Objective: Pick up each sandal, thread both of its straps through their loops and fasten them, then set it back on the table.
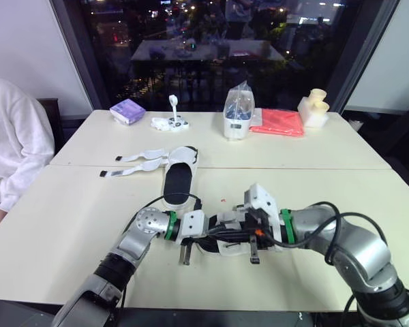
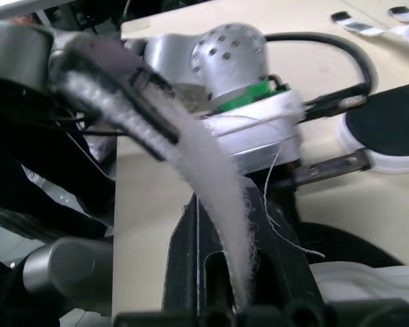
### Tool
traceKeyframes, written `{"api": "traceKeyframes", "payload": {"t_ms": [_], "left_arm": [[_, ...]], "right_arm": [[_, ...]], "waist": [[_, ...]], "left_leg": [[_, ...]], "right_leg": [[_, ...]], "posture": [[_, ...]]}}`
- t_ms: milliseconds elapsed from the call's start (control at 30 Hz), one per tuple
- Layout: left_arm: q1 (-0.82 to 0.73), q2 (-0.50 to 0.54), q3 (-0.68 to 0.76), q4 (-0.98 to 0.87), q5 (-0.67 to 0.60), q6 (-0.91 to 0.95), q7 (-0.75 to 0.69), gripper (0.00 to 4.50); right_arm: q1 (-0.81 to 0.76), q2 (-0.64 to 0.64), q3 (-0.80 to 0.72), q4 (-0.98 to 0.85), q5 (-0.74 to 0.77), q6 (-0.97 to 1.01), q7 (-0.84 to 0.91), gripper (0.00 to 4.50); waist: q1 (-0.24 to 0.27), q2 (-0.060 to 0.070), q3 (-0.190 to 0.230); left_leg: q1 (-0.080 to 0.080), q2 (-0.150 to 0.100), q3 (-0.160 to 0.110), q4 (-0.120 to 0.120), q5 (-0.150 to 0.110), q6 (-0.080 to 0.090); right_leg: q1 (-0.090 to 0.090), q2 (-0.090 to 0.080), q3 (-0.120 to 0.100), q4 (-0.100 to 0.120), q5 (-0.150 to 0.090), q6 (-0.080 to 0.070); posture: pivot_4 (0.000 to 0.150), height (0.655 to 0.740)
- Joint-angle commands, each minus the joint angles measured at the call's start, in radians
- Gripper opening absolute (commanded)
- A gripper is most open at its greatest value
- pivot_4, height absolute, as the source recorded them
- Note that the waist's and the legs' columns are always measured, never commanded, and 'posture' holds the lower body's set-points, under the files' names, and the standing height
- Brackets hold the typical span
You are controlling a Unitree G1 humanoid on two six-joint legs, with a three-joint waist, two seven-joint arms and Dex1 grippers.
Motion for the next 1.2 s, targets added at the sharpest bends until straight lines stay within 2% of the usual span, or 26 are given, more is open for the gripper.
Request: {"api": "traceKeyframes", "payload": {"t_ms": [33,133,333,500,667,967,1200], "left_arm": [[0.055,0.012,-0.089,0.036,0.049,0.042,-0.062,0.0],[0.056,0.01,-0.091,0.034,0.051,0.045,-0.064,0.0],[0.053,0.002,-0.091,0.05,0.054,0.038,-0.06,0.0],[0.043,-0.01,-0.089,0.079,0.059,0.024,-0.055,0.0],[0.025,-0.028,-0.089,0.113,0.066,0.003,-0.053,0.0],[0.025,-0.036,-0.091,0.121,0.069,-0.014,-0.053,0.0],[0.027,-0.037,-0.087,0.113,0.067,-0.007,-0.048,0.0]], "right_arm": [[0.031,-0.02,0.048,-0.013,-0.019,-0.061,0.012,0.29],[0.063,-0.062,0.052,-0.022,0.0,-0.053,0.035,1.27],[0.151,-0.214,-0.01,-0.103,0.05,-0.061,0.107,4.34],[0.246,-0.355,-0.088,-0.096,0.058,-0.066,0.152,4.43],[0.349,-0.418,-0.177,-0.037,0.086,-0.063,0.184,4.43],[0.308,-0.389,-0.147,0.067,0.138,0.099,0.118,4.43],[0.232,-0.247,-0.127,0.082,0.223,0.234,0.017,4.43]], "waist": [[0.0,0.0,0.0],[0.001,0.0,0.0],[0.003,0.0,0.0],[0.014,-0.002,-0.001],[0.022,-0.003,-0.001],[0.023,-0.003,-0.001],[0.023,-0.003,-0.001]], "left_leg": [[0.0,0.0,0.0,0.0,0.0,0.0],[0.0,0.0,0.0,0.0,0.0,0.0],[0.0,0.0,-0.001,0.0,0.0,0.001],[0.001,0.0,-0.001,0.0,0.0,0.001],[0.002,0.0,-0.002,0.0,0.0,0.001],[0.006,0.0,-0.002,0.001,0.0,0.001],[0.006,0.0,-0.002,0.001,0.0,0.001]], "right_leg": [[0.0,0.0,0.0,0.0,0.0,0.0],[0.0,0.0,0.0,0.0,0.0,0.0],[0.001,0.0,-0.001,0.0,0.0,0.0],[0.002,0.0,-0.001,-0.002,0.0,0.0],[0.003,0.0,-0.002,-0.002,0.0,0.0],[0.007,0.0,-0.001,-0.002,0.0,0.0],[0.007,0.0,-0.001,-0.002,0.0,0.0]], "posture": [[0.15,0.74],[0.15,0.74],[0.15,0.74],[0.15,0.74],[0.15,0.74],[0.15,0.74],[0.15,0.74]]}}
